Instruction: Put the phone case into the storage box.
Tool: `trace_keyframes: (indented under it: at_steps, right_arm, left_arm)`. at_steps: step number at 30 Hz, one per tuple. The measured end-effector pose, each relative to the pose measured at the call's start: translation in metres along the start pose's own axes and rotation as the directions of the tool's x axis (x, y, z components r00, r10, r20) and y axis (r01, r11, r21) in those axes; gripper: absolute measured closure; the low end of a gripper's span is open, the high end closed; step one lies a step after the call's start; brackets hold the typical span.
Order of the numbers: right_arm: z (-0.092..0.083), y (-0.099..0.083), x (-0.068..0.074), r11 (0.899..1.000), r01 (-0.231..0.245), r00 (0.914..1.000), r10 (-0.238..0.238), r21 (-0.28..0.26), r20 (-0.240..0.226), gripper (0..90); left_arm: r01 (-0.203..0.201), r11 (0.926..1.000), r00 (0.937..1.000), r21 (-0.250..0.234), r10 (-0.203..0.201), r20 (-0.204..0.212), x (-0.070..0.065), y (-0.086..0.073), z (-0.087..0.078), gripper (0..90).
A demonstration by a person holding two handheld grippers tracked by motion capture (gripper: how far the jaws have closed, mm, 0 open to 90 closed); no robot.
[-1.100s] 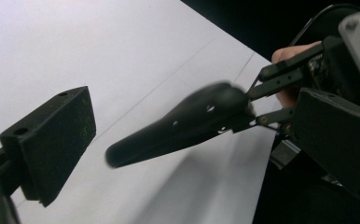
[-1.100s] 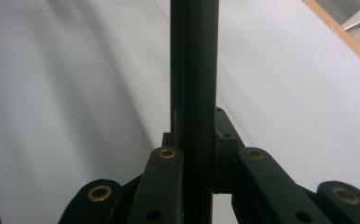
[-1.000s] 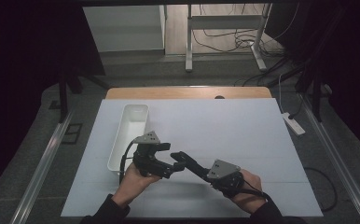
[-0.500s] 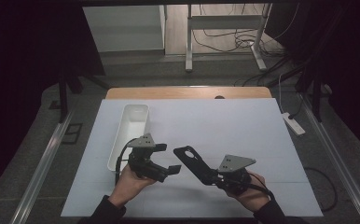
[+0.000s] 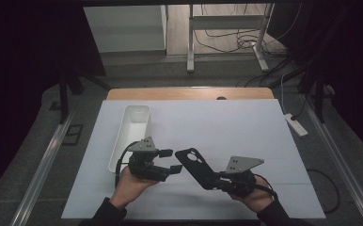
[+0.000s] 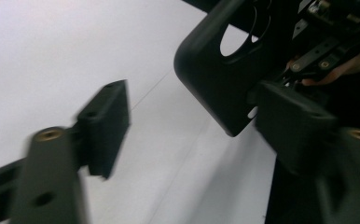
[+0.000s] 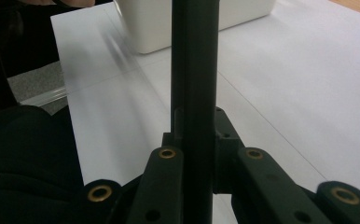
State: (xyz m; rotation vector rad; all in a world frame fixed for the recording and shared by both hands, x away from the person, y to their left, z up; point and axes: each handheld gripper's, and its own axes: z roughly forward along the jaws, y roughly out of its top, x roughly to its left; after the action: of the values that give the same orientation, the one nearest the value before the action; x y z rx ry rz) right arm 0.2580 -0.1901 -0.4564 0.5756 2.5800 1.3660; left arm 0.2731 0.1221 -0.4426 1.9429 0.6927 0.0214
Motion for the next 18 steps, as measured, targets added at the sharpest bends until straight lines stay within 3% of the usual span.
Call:
trace_keyframes:
  at_steps: [10,18]
  right_arm:
    - [0.001,0.0001,0.0013,1.0,0.011,0.9999,-0.011,-0.001,-0.012,84.8]
    - [0.002,0.0002,0.0025,1.0,0.011,0.9996,-0.011,-0.008,-0.028,84.8]
  left_arm:
    - [0.025,0.9993,0.9989,-0.028,-0.024,0.041,0.003,-0.0017,-0.0004,54.7]
    - [0.042,0.9982,0.997,-0.043,-0.039,0.067,0.0063,-0.0037,-0.0004,66.0]
